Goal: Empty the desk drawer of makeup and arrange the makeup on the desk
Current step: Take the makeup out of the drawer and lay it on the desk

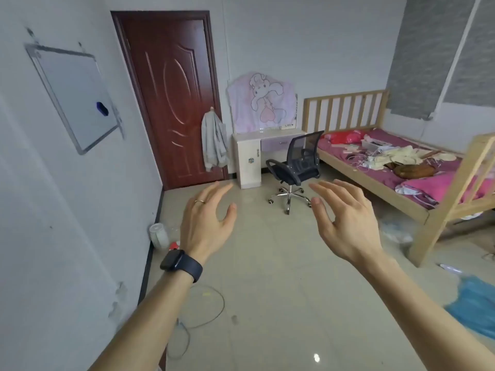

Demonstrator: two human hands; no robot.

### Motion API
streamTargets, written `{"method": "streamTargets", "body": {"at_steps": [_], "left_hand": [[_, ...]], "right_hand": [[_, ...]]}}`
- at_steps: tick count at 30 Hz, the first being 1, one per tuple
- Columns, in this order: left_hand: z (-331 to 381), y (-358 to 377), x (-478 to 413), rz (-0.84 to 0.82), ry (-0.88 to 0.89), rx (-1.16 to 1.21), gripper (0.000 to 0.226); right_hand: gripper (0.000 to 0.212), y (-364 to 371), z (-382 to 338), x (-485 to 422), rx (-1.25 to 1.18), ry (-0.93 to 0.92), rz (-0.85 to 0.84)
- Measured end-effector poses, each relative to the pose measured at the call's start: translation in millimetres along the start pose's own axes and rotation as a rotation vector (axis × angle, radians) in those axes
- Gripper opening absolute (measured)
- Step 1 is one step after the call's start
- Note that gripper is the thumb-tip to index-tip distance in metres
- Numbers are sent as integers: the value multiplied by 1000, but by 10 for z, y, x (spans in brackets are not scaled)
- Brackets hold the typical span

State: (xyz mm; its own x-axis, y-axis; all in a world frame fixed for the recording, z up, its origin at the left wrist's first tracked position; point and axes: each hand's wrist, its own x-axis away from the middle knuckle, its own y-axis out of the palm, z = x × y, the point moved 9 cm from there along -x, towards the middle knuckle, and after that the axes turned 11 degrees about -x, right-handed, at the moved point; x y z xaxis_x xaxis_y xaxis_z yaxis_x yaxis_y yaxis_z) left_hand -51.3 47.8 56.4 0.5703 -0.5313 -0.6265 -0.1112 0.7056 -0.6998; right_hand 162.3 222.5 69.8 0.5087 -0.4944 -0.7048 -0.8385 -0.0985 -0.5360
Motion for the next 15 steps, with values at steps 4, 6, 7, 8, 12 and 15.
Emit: {"method": "streamTargets", "body": {"at_steps": [4, 6, 7, 8, 12, 15], "left_hand": [[-244, 470, -33, -116, -82, -49, 42], [-360, 716, -94, -149, -95, -64, 41], [-426, 835, -156, -159, -98, -73, 41], [-499, 958, -233, -169, -100, -75, 40], [-822, 1505, -702, -197, -115, -83, 40], [-1076, 1919, -1182, -209, -126, -72, 39]], "right_hand": [[32, 393, 417, -18, -1, 85, -79], [33, 657, 641, -62, 9, 117, -131], [34, 785, 754, -110, 14, 131, -151], [34, 911, 878, -166, 9, 156, -166], [34, 1470, 1295, -522, 17, 175, -206], [33, 1870, 1595, -919, 22, 190, -219]]}}
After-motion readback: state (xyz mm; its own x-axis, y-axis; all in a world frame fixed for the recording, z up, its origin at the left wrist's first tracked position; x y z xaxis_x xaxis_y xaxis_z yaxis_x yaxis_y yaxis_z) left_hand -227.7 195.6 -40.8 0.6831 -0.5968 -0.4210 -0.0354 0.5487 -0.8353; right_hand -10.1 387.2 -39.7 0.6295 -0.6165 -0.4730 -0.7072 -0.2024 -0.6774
